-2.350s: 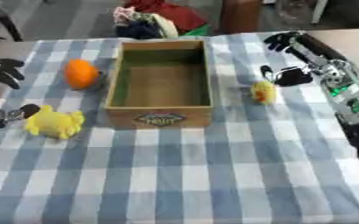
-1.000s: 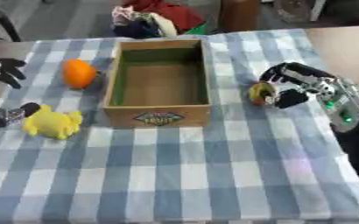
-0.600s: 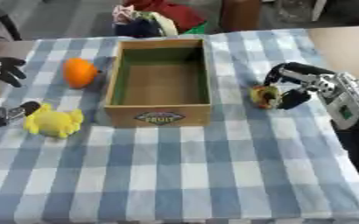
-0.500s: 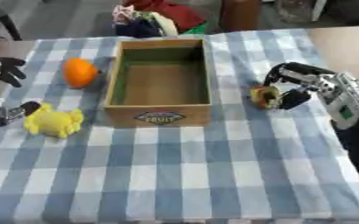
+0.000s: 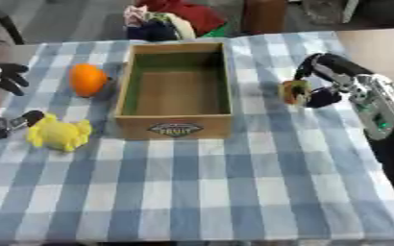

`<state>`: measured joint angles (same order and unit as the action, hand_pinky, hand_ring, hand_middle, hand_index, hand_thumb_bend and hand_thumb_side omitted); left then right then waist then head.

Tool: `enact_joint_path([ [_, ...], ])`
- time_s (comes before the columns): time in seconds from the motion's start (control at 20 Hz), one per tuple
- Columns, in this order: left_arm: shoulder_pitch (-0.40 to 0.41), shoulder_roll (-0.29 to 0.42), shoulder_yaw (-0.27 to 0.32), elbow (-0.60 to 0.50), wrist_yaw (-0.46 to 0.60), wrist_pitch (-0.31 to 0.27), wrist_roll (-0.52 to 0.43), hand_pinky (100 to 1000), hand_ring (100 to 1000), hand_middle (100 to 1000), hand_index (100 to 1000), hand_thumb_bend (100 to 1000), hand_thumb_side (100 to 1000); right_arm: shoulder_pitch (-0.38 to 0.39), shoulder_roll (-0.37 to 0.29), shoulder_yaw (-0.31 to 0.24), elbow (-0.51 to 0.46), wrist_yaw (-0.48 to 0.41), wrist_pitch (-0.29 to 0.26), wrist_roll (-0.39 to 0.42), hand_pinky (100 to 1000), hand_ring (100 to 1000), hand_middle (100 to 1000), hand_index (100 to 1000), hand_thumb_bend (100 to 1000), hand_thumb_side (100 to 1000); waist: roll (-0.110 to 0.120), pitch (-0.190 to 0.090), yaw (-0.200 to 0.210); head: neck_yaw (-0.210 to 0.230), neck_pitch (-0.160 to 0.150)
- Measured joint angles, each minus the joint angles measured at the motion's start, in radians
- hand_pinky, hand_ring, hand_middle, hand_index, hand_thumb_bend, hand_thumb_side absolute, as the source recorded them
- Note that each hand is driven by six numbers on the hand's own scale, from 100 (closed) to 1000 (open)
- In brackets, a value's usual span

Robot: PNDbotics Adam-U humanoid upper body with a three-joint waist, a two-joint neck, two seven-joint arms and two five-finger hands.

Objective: Pick up objects on the table and place them in the box.

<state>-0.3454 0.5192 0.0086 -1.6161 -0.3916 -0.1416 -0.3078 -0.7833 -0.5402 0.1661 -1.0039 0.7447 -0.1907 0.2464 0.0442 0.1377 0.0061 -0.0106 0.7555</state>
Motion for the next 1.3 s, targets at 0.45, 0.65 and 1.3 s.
enact_joint_path([
  [0.45, 0.0, 0.0, -0.002, 0.0, 0.0, -0.004, -0.005, 733, 620, 637, 865, 509, 348, -0.11, 0.018, 0.011, -0.041, -0.046, 0.009, -0.014, 790, 760, 658, 360, 100, 100, -0.001, -0.009, 0.005, -0.003, 0.001],
  [0.65, 0.0, 0.0, -0.007, 0.0, 0.0, -0.007, -0.01, 733, 620, 638, 865, 510, 347, -0.164, 0.058, 0.028, -0.019, -0.033, -0.006, 0.002, 794, 759, 662, 362, 100, 100, -0.003, -0.009, 0.013, -0.009, 0.001],
  [1.3, -0.017, -0.001, -0.019, 0.0, -0.001, -0.012, -0.021, 732, 621, 639, 865, 504, 341, -0.239, 0.235, 0.073, 0.107, 0.107, -0.114, 0.03, 811, 772, 701, 525, 100, 100, -0.006, -0.009, 0.05, -0.037, 0.001],
])
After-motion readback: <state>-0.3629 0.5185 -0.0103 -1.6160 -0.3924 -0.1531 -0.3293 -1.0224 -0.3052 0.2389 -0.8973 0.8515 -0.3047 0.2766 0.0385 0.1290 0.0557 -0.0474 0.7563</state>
